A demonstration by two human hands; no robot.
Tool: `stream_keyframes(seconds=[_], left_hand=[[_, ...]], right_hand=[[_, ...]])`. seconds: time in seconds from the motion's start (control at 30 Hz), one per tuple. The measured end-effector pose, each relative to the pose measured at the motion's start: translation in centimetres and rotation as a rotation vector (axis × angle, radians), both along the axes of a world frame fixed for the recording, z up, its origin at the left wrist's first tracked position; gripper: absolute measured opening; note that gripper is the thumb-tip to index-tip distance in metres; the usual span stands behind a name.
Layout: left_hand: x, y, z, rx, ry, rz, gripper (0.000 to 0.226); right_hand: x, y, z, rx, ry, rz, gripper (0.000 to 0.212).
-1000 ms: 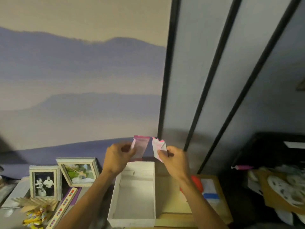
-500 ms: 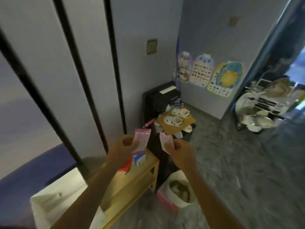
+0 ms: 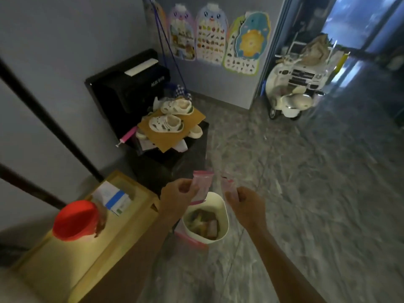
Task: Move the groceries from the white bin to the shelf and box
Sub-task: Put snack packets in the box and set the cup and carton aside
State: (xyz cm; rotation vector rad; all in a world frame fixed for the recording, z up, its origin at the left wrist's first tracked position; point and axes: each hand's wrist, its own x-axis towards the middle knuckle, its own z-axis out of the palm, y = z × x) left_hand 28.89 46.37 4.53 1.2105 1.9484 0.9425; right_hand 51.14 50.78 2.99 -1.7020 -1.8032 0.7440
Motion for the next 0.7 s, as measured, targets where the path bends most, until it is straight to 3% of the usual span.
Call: stream_keyframes(seconds=[0.07,0.2,0.4,0.53,0.7], left_hand=[[0.2,1.5,-5.9,-0.046,-0.006,-0.038,0.035],[-0.2,4.0,-19.5,-0.124,0.042,-0.094,0.037],[-0.6,4.9,-37.6,-0.172,0.125,-0.081,0.039],[-0.5,4.9,-42.7,-0.183,0.152,-0.121,0.038],[-0.9,5.3,-44.1,-0.21,0.183,-0.186,0.042]], right_hand=[[0.0,0.5,-5.9,-0.059,0.013,-0.04,0.057],[-1.0,1.2,-19.1,-0.136,0.04,-0.111,0.038],[-3.2,1.5,-36.9,-0.173,-0.048,-0.163,0.073],[-4.2,1.3,-41.2,-0.151,-0.126,-0.168,0.063],[-4.4,0.8,-41.5,-0.19,-0.199,-0.149,0.031]])
